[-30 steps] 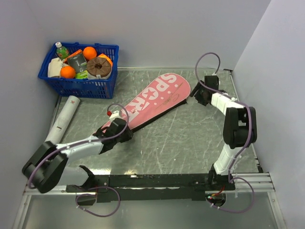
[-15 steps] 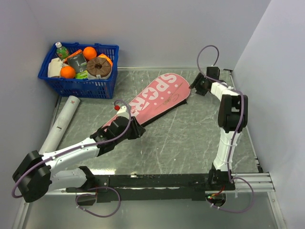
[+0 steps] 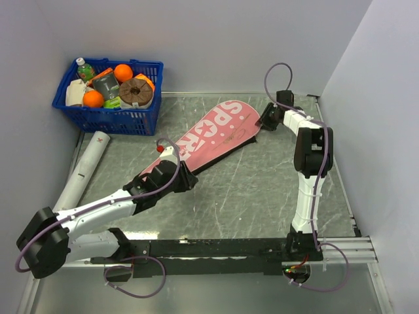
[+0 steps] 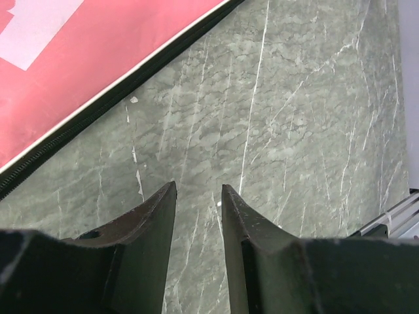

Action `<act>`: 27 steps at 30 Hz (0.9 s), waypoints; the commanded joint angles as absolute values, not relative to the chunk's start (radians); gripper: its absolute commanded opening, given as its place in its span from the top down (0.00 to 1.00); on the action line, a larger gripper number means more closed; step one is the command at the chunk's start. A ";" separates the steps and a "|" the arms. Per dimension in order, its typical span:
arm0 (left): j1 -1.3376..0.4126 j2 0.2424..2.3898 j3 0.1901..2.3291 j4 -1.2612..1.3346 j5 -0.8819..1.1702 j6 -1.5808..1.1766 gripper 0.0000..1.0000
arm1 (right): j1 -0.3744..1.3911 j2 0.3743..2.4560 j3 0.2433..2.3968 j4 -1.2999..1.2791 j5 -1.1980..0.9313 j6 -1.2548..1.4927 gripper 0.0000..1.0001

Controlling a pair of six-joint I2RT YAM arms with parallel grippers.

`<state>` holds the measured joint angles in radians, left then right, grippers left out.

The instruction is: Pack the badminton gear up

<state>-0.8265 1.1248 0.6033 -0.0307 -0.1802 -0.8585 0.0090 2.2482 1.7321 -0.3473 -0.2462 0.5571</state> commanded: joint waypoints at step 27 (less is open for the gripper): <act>-0.900 0.939 0.512 -0.046 -0.186 -0.870 0.60 | 0.012 1.490 0.793 -0.179 -0.121 0.606 1.00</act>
